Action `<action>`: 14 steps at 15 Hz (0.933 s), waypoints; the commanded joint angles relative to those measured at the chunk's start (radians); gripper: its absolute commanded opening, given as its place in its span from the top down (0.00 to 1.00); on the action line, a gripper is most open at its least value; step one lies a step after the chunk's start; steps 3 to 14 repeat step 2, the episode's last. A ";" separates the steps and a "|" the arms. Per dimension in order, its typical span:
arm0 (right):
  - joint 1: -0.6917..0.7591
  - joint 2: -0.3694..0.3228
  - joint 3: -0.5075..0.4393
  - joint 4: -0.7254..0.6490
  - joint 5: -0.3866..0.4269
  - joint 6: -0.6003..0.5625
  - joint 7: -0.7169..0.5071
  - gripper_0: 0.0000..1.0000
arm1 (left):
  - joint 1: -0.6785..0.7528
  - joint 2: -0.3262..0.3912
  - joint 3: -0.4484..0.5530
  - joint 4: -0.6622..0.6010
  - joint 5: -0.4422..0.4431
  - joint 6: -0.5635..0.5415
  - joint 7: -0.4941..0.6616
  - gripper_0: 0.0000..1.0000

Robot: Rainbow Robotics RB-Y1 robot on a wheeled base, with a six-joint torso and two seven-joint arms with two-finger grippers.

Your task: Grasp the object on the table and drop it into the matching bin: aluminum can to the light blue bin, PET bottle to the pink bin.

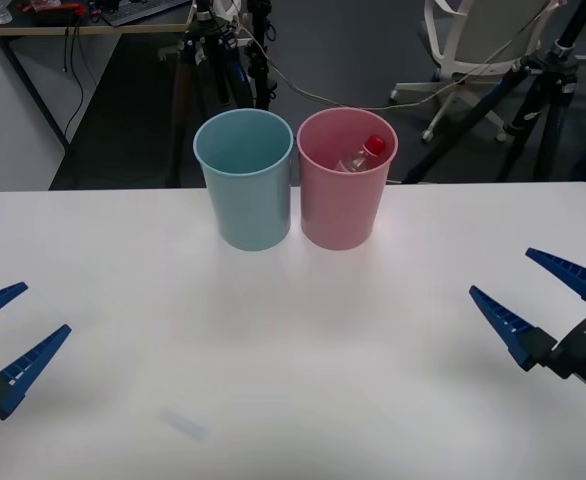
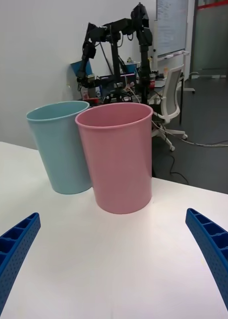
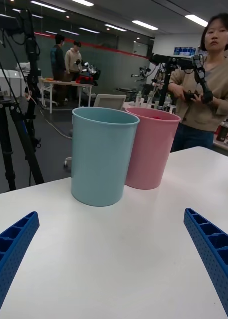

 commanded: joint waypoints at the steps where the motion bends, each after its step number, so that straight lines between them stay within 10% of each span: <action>1: 0.000 0.002 -0.001 0.000 0.006 0.003 -0.001 0.00 | 0.000 0.000 0.000 0.000 0.000 0.000 0.000 0.00; 14: 0.000 0.002 -0.001 0.000 0.006 0.003 -0.001 0.00 | 0.000 0.000 0.000 0.000 0.000 0.000 0.000 0.00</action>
